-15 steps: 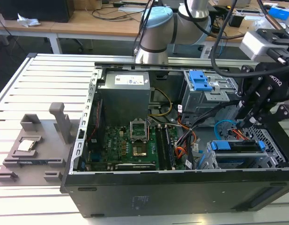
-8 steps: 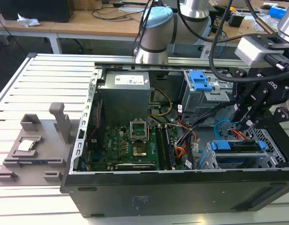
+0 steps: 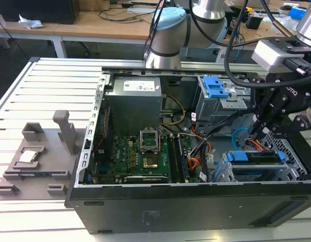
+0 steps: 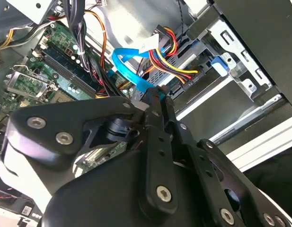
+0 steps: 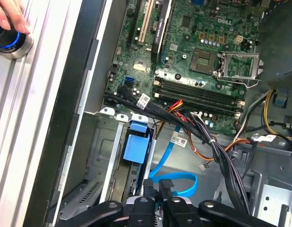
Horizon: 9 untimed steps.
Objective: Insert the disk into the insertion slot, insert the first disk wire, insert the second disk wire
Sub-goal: 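Insert the second disk wire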
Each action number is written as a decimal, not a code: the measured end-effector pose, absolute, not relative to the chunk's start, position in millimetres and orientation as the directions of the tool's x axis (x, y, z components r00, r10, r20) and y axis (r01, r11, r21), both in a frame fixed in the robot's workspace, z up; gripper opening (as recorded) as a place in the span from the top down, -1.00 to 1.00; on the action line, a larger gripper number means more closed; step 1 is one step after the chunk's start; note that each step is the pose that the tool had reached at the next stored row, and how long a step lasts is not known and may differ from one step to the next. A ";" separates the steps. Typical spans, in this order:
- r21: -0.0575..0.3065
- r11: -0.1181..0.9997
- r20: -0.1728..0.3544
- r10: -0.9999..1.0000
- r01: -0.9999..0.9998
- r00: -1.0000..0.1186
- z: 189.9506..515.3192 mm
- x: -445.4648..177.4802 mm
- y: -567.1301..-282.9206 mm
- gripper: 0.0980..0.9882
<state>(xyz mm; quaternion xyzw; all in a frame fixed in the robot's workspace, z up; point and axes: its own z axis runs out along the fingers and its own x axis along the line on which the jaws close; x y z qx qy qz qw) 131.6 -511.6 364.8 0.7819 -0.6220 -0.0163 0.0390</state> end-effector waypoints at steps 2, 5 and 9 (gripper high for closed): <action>0.081 -0.223 0.023 -0.974 -0.971 0.226 364.8 131.6 -511.6 0.86; 0.081 -0.223 0.024 -0.974 -0.971 0.226 364.8 131.6 -519.1 0.86; 0.081 -0.223 0.022 -0.974 -0.971 0.226 362.1 131.1 -539.3 0.86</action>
